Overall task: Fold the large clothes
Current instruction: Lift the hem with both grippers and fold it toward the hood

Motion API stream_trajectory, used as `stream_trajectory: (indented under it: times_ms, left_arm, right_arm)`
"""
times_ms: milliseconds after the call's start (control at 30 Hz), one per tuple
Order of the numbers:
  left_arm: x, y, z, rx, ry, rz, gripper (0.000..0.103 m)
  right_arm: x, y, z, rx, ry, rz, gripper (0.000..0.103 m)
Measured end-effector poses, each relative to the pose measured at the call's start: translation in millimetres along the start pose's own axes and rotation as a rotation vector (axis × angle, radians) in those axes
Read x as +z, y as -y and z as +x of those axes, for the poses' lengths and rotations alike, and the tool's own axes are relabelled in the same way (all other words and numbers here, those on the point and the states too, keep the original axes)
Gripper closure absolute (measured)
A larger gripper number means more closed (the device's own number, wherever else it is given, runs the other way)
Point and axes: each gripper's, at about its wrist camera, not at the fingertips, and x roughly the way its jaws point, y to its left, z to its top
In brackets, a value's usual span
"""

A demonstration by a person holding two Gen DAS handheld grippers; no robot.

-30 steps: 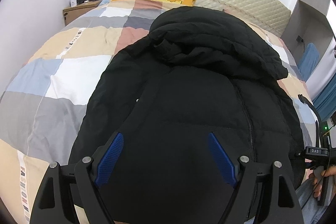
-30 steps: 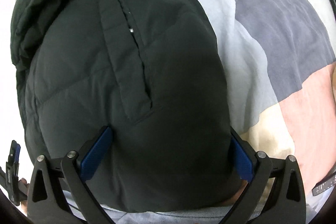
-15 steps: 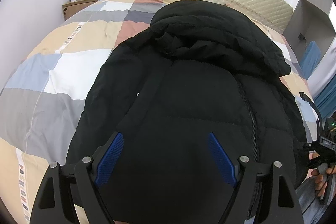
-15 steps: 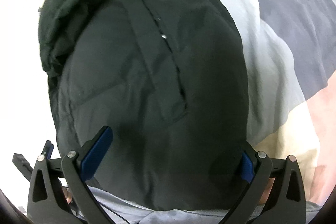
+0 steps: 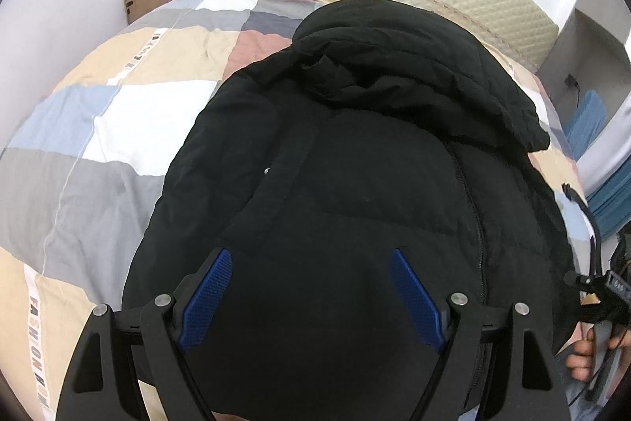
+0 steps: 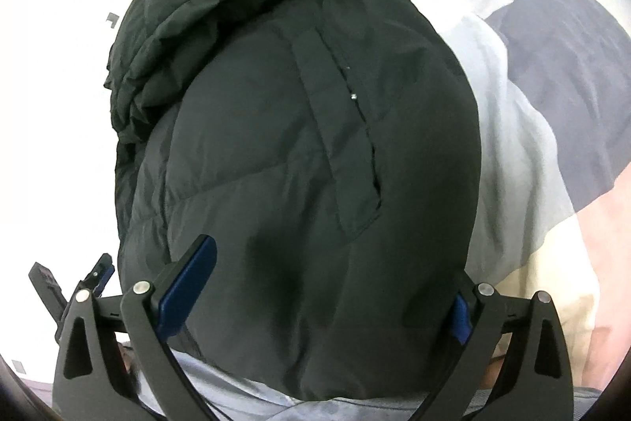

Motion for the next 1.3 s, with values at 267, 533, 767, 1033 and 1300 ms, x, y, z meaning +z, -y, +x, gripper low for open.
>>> stream_trajectory:
  times_ms: [267,533,767,1033,1300]
  left_arm:
    - [12.0,-12.1,-1.3,-0.018,-0.07,0.014,0.021]
    - [42.9,-73.4,-3.9,0.028,-0.186,-0.051,0.02]
    - [28.8,-127.5,40.5,-0.065,-0.374,-0.302,0.018]
    - [18.0,-132.2,61.7,-0.137,-0.451,-0.377,0.018]
    - [14.4,-135.3,82.0,-0.158,-0.518,-0.376,0.017]
  right_arm:
    - [2.3,2.5,0.5,0.043,0.024,0.051,0.021]
    - [2.3,5.7,-26.6,0.362,0.119,0.026,0.042]
    - [0.0,0.5,-29.4,0.445,0.119,-0.003,0.06]
    - [3.3,8.8,-2.5,0.196,0.046,0.074,0.055]
    - [9.2,39.6,19.1,-0.09,0.03,0.245,0.017]
